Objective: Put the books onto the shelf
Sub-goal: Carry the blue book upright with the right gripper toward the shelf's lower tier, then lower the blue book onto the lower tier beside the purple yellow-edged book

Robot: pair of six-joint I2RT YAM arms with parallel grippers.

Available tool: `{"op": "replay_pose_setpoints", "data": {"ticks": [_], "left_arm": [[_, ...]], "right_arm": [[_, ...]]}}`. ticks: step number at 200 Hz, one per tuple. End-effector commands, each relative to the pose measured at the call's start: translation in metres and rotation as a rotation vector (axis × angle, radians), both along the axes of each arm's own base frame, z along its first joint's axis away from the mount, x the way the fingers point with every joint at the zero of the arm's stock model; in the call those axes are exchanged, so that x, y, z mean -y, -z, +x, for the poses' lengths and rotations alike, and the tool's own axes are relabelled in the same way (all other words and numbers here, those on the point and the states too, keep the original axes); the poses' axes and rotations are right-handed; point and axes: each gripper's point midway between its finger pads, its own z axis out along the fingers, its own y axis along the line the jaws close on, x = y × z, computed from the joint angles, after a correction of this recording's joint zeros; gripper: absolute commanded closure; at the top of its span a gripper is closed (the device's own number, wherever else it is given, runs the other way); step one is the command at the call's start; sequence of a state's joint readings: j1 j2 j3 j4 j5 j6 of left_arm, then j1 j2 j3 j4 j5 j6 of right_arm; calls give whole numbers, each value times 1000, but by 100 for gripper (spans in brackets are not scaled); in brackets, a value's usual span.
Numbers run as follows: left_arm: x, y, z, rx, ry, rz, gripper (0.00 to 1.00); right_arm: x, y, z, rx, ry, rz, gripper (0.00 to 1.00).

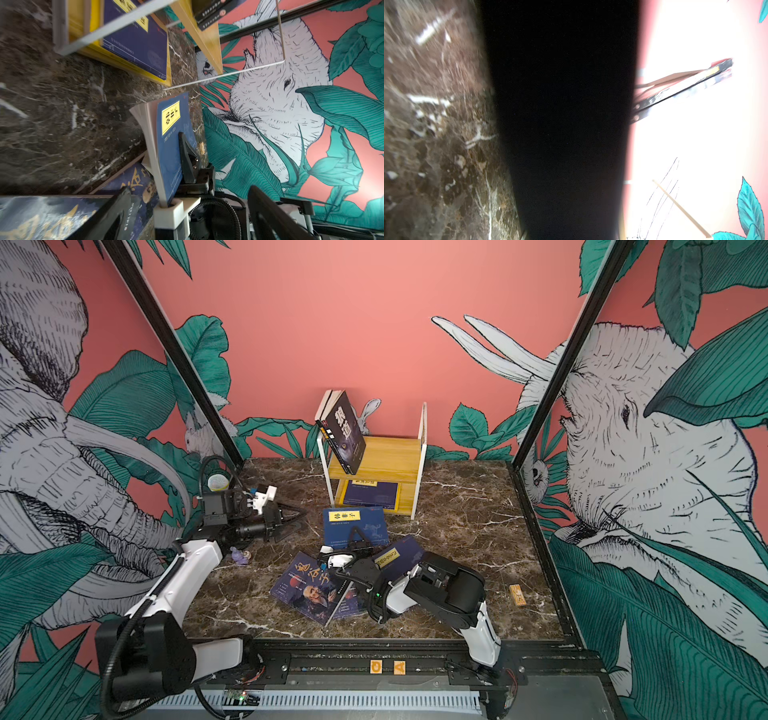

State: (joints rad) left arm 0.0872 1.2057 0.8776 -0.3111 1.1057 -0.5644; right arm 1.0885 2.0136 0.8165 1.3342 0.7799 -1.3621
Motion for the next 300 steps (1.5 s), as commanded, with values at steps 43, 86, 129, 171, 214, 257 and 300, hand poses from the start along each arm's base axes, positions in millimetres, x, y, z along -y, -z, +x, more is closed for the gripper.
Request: {"op": "replay_pose_setpoints", "data": {"ticks": [43, 86, 129, 171, 214, 257, 300], "left_arm": [[-17, -14, -27, 335, -76, 231, 1], [-29, -14, -38, 415, -111, 363, 1], [-27, -13, -41, 420, -122, 310, 1], [-22, -7, -45, 390, -119, 239, 1], [-18, -10, -49, 405, -98, 245, 1], [-11, -9, -50, 397, -70, 230, 1], [-9, -9, -53, 403, -57, 235, 1]], "right_arm": [[19, -3, 54, 45, 147, 71, 100], [23, -5, 81, 65, 180, 81, 100], [22, -8, 108, 96, 204, 75, 100], [14, 5, 125, 70, 199, 31, 100], [18, 22, 134, -25, 208, -24, 100], [17, 36, 139, -76, 232, -105, 100], [16, 34, 140, -120, 238, -128, 100]]}}
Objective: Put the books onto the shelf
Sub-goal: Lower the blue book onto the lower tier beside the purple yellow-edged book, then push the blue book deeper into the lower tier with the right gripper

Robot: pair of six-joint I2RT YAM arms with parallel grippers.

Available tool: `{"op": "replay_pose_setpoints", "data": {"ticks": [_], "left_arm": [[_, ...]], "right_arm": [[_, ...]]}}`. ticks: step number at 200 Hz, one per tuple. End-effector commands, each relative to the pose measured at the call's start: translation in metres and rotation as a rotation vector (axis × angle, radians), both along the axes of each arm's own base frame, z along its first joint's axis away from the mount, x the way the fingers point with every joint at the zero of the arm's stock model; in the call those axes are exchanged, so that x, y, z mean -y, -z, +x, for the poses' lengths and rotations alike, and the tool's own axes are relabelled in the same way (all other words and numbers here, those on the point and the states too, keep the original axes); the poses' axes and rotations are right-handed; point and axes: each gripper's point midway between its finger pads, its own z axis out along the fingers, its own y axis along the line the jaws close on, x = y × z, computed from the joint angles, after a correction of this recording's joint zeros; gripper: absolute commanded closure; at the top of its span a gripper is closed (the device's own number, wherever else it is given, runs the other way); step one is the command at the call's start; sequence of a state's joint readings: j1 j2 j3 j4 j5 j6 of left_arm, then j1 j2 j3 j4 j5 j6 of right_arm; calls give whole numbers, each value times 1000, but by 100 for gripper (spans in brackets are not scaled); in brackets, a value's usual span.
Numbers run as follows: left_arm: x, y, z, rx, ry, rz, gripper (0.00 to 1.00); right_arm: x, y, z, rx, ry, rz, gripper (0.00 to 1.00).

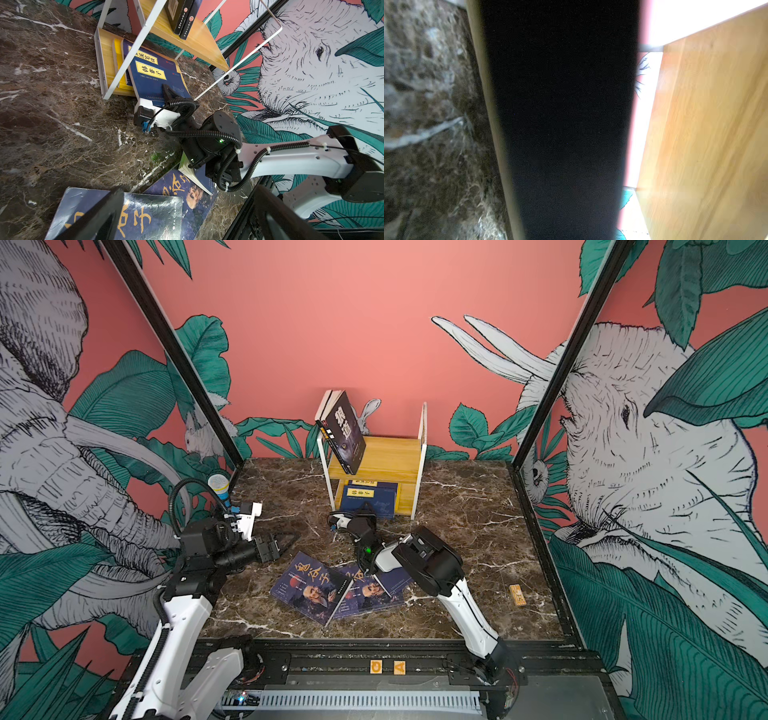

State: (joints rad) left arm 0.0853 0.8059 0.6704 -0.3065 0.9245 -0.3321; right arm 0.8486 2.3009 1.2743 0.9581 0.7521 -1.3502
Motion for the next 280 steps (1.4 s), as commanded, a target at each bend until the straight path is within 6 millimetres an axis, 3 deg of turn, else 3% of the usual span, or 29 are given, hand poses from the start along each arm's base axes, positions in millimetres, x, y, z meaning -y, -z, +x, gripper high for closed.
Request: {"op": "replay_pose_setpoints", "data": {"ticks": [1, 16, 55, 79, 131, 135, 153, 250, 280], "left_arm": [[3, -5, -3, 27, 21, 0, 1], [3, -4, -2, 29, 21, 0, 1], [3, -4, -2, 27, 21, 5, 1], [3, -3, -2, 21, 18, -2, 1], [2, -3, -2, 19, 15, 6, 1], [2, -4, -2, 19, 17, 6, 1], [1, -2, -2, 27, 15, 11, 1], [4, -3, -4, 27, 29, 0, 1], [6, -4, -5, 19, 39, 10, 1]], "right_arm": [[3, -20, 3, 3, 29, 27, 100], [3, -17, 0, -41, 18, 15, 94], [9, -8, -13, -171, 17, -5, 64], [9, -10, -16, -204, 12, 7, 55], [9, -4, -21, -259, 3, 15, 51], [3, -14, -18, -252, -4, 34, 50], [0, -10, -20, -297, -24, 28, 48], [-14, -3, -7, -406, -48, 30, 46], [-12, -1, -11, -453, -53, 10, 46]]}}
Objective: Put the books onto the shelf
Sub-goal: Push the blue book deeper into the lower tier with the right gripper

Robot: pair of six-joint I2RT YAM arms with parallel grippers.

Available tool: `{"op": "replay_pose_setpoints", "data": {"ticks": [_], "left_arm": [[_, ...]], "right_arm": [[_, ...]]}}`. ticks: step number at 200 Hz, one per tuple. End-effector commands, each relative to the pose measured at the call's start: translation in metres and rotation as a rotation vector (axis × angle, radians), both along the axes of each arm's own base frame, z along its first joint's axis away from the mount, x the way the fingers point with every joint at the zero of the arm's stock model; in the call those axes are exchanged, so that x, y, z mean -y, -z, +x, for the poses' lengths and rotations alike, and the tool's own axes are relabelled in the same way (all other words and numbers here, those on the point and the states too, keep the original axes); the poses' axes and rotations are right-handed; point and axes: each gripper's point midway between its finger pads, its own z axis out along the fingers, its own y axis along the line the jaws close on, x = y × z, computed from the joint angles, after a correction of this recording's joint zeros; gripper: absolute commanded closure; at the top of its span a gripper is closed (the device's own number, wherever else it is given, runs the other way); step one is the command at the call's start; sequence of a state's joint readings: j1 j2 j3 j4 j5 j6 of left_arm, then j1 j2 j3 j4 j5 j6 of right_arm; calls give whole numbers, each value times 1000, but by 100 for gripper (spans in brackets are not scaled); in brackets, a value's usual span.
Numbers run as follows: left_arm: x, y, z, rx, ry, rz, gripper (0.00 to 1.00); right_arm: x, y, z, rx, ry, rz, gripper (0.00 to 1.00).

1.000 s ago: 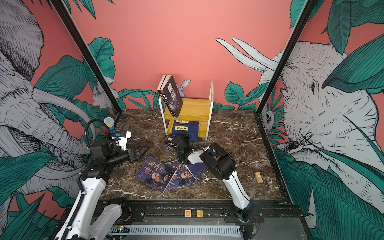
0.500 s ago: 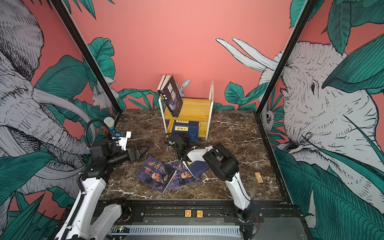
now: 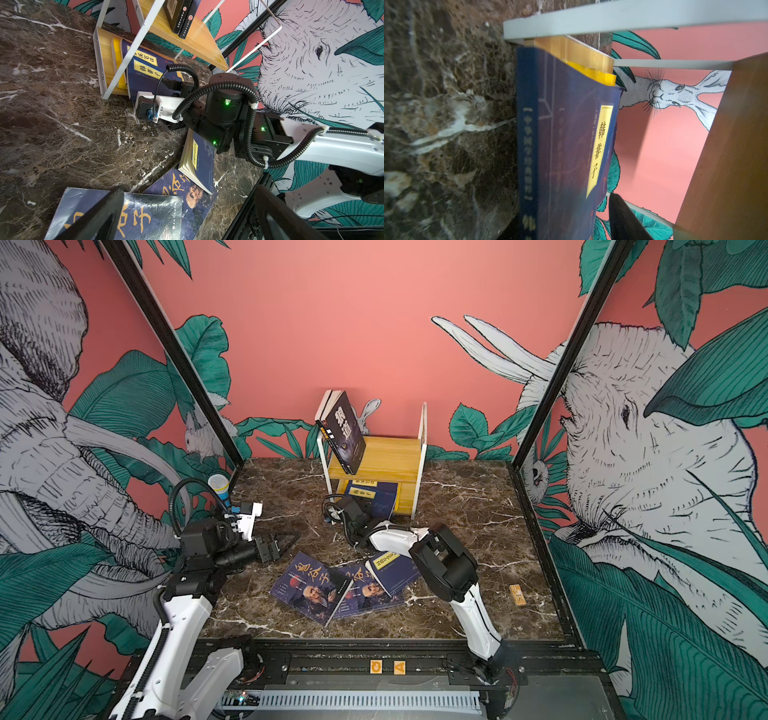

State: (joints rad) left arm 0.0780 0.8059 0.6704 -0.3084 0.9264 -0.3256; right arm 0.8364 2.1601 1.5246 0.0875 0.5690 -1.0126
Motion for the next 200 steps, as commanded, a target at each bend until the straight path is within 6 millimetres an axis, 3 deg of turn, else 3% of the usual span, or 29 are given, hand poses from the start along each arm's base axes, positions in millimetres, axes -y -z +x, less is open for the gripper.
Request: {"op": "replay_pose_setpoints", "data": {"ticks": [1, 26, 60, 200], "left_arm": [[4, -4, -4, 16, 28, 7, 1], [4, -1, -3, 23, 26, 4, 1], [3, -3, -4, 21, 23, 9, 1], [0, 1, -1, 6, 11, 25, 1]], "right_arm": [[1, 6, -1, -52, -3, -2, 46], [3, 12, -18, -183, -46, 7, 44], [11, 17, -20, -217, -40, -19, 44], [17, 2, 6, -172, 0, 13, 46]]}}
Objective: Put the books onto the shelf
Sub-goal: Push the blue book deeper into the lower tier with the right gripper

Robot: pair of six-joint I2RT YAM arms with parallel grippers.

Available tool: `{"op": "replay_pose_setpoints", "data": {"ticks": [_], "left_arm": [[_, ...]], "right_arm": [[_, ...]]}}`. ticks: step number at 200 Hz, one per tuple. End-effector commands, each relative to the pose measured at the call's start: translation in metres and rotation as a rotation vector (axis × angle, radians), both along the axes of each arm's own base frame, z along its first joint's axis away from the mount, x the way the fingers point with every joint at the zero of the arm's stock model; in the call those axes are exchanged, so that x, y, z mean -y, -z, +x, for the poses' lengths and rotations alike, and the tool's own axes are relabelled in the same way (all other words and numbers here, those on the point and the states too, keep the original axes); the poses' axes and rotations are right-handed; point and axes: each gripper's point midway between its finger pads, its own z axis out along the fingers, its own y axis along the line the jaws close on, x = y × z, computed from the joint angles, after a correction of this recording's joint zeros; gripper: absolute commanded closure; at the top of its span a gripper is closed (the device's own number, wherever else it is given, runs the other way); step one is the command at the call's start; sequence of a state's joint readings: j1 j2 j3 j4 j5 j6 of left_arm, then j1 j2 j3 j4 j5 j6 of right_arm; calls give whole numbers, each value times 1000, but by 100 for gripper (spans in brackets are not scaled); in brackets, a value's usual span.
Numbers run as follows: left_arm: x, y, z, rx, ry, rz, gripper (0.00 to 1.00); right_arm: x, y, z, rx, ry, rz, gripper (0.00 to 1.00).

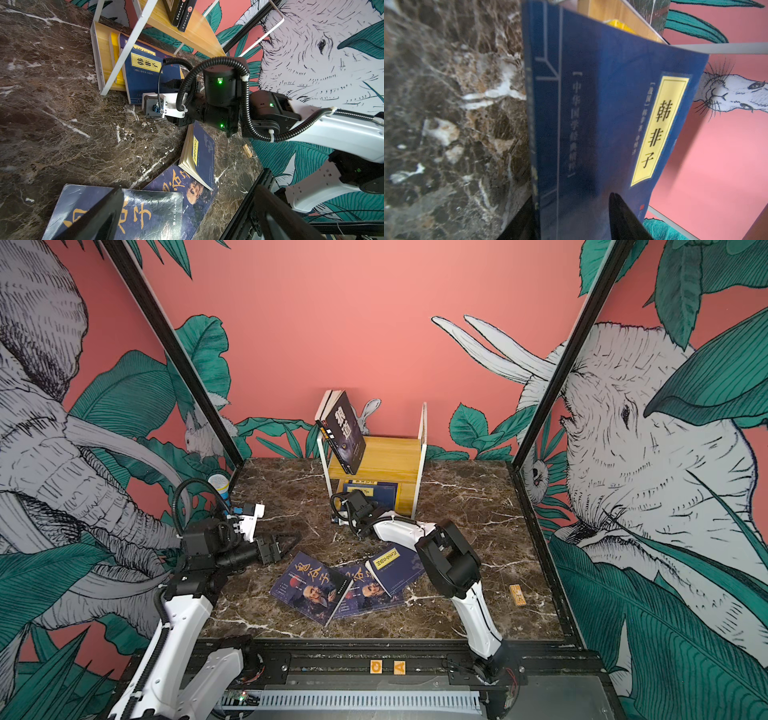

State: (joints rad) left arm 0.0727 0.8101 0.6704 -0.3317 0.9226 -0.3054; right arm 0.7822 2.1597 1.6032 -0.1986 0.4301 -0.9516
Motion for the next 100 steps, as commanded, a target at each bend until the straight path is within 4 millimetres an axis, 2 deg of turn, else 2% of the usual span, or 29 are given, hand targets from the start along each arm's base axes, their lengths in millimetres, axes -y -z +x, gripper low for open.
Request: {"op": "replay_pose_setpoints", "data": {"ticks": [1, 69, 100], "left_arm": [[-1, -4, 0, 19, 3, 13, 1], [-3, -2, 1, 26, -5, 7, 1], [-2, -4, -1, 27, -1, 10, 1]], "right_arm": [[-5, -21, 12, 46, 16, 51, 46], [-14, -30, 8, -33, 72, 159, 47], [-14, -26, 10, -51, 103, 165, 49]]}}
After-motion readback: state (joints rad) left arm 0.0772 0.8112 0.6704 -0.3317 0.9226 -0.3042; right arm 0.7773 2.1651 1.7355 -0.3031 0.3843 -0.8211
